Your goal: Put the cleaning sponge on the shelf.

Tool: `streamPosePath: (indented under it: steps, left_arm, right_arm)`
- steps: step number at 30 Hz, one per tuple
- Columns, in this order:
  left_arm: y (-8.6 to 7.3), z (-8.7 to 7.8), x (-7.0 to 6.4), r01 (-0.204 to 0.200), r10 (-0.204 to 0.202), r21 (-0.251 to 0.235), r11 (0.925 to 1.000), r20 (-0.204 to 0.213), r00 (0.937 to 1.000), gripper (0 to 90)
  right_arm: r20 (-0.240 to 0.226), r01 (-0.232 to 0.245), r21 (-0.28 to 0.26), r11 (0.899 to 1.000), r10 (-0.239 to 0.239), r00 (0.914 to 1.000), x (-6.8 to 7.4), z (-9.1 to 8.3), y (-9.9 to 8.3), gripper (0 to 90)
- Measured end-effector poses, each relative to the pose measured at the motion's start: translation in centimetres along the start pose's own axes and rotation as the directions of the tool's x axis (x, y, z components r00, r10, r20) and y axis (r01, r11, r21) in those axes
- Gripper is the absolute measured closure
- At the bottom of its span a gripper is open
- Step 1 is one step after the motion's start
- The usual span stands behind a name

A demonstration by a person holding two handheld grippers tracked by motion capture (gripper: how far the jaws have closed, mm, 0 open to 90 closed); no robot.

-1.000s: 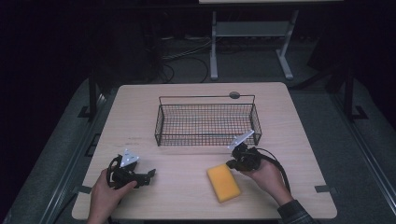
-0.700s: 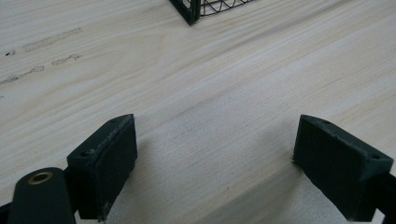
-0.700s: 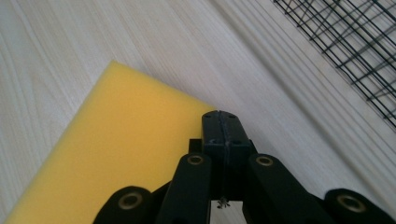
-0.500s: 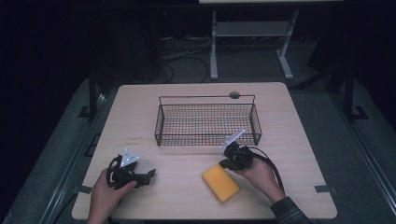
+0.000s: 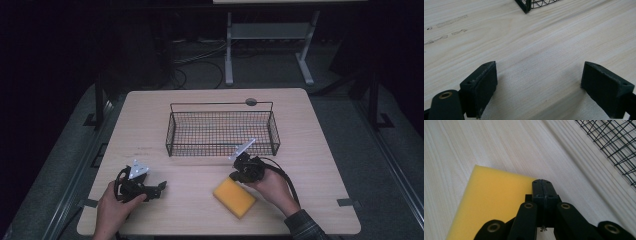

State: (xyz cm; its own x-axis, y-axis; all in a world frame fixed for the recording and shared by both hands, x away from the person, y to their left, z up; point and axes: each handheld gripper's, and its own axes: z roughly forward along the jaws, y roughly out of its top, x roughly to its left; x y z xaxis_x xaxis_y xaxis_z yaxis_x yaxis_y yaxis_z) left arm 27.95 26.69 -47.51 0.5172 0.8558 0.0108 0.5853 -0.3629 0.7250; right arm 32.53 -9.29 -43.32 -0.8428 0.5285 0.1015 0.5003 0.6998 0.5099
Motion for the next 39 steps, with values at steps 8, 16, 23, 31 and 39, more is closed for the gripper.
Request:
streamPosePath:
  steps: [8,16,23,31,39]
  left_arm:
    - [0.0,0.0,0.0,-0.002,0.002,0.000,1.0000,-0.001,1.0000,12.6]
    - [0.0,0.0,0.0,-0.002,0.002,0.000,1.0000,-0.001,1.0000,12.6]
    - [0.0,0.0,0.0,-0.001,0.001,-0.001,1.0000,0.000,1.0000,12.6]
    - [0.0,0.0,0.0,0.003,-0.003,-0.002,1.0000,0.000,1.0000,12.6]
    - [0.0,0.0,0.0,0.003,-0.003,-0.003,1.0000,0.000,1.0000,12.7]
  right_arm:
    - [0.006,-0.039,-0.008,0.999,0.039,0.9992,-0.4,-1.1,-0.3,80.8]
    - [0.022,-0.090,0.004,0.996,0.090,0.9957,-0.5,-2.5,-0.5,57.6]
    - [0.016,-0.128,0.007,0.992,0.128,0.9916,-0.3,-3.3,-0.8,35.0]
    - [0.026,-0.149,0.024,0.989,0.148,0.9886,0.5,-4.1,-1.0,21.3]
    - [0.033,-0.148,0.042,0.988,0.147,0.9887,1.6,-4.3,-1.4,14.5]
